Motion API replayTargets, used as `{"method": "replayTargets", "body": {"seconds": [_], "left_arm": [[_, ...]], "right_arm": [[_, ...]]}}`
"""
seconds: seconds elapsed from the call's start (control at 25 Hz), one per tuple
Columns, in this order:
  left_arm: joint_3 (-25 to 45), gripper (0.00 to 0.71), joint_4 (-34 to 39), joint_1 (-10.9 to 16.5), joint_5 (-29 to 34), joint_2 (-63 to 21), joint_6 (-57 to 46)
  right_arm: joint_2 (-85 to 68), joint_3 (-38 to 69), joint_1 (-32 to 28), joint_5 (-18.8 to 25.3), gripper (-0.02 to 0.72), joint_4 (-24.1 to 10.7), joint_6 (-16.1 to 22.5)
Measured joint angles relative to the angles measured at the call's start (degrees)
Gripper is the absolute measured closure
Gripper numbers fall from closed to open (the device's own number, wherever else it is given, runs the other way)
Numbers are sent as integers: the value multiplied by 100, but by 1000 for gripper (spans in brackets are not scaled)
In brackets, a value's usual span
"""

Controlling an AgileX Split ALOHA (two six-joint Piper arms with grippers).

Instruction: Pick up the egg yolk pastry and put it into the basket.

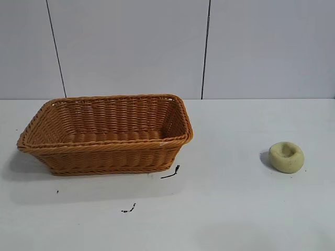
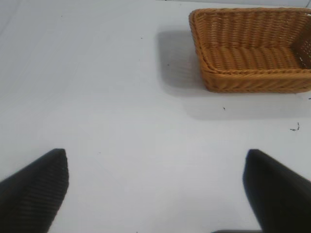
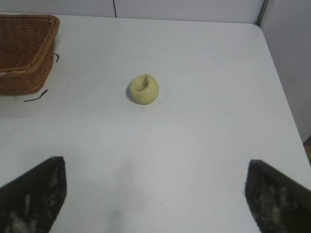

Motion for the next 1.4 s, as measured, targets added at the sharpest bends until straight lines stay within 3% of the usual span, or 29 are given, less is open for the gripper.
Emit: {"method": "replayTargets", "body": {"seconds": [0.56, 0.8, 1.4], "left_arm": [[0, 14, 0, 0, 0, 0, 0], [0, 14, 0, 0, 0, 0, 0], [0, 14, 0, 0, 0, 0, 0]], "right_arm": [[329, 0, 0, 0, 10, 0, 0], [2414, -484, 0, -11, 10, -49, -143], [8397, -3651, 0, -354, 10, -90, -197]]}}
